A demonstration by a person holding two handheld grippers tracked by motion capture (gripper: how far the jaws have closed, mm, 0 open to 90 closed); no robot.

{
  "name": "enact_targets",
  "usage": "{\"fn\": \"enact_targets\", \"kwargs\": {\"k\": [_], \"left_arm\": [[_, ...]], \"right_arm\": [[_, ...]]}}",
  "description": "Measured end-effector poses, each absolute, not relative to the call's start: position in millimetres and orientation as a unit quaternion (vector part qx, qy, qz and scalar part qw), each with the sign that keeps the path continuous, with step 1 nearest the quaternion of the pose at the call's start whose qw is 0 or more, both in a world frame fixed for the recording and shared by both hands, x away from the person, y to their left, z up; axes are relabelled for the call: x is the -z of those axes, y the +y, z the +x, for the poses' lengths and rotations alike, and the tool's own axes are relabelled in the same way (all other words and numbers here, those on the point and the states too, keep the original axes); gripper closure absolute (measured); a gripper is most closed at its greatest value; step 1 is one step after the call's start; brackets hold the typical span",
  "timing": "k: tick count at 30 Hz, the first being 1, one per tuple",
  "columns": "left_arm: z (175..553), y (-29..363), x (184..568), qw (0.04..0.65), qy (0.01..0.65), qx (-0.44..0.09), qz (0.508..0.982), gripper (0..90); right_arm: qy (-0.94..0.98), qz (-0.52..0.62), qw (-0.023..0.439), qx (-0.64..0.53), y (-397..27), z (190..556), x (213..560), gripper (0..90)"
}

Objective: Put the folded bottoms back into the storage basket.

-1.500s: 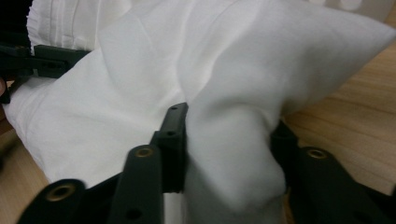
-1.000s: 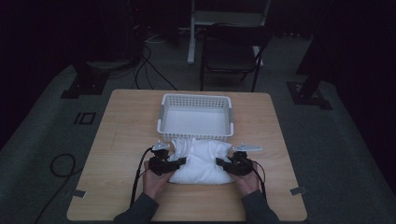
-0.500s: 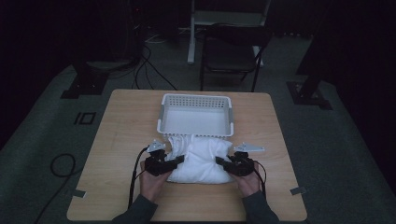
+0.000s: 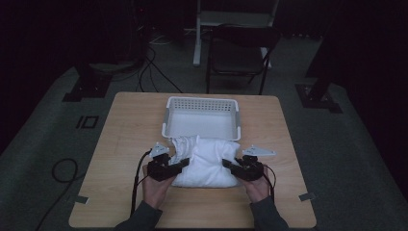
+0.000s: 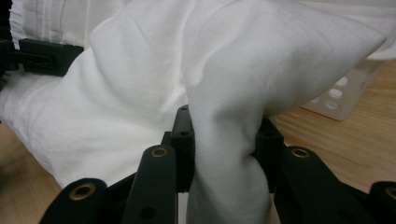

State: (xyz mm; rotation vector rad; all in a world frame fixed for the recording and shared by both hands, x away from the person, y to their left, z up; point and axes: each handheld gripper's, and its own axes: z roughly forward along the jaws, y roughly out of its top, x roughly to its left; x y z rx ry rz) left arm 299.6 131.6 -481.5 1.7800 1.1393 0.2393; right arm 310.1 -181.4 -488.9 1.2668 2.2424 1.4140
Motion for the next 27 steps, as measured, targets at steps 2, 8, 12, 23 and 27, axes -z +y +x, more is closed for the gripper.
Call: {"fn": "enact_targets", "kwargs": {"k": [2,8,12,23,27], "left_arm": [[298,132,479,0.488,0.467,-0.101,0.731,55.9],[297,133,473,0.494,0.464,-0.103,0.728,55.8],[296,133,470,0.495,0.464,-0.107,0.727,55.8],[297,134,460,0.5,0.462,-0.106,0.725,55.8],[299,135,455,0.503,0.457,-0.108,0.725,55.8]], "right_arm": [[0.759,0.425,0.104,-0.481,-182,309,486,69.2],[0.76,0.418,0.113,-0.485,-181,307,479,69.2],[0.759,0.417,0.113,-0.487,-181,308,476,69.3],[0.758,0.412,0.118,-0.491,-181,308,468,69.3],[0.757,0.41,0.12,-0.494,-181,309,462,69.3]]}}
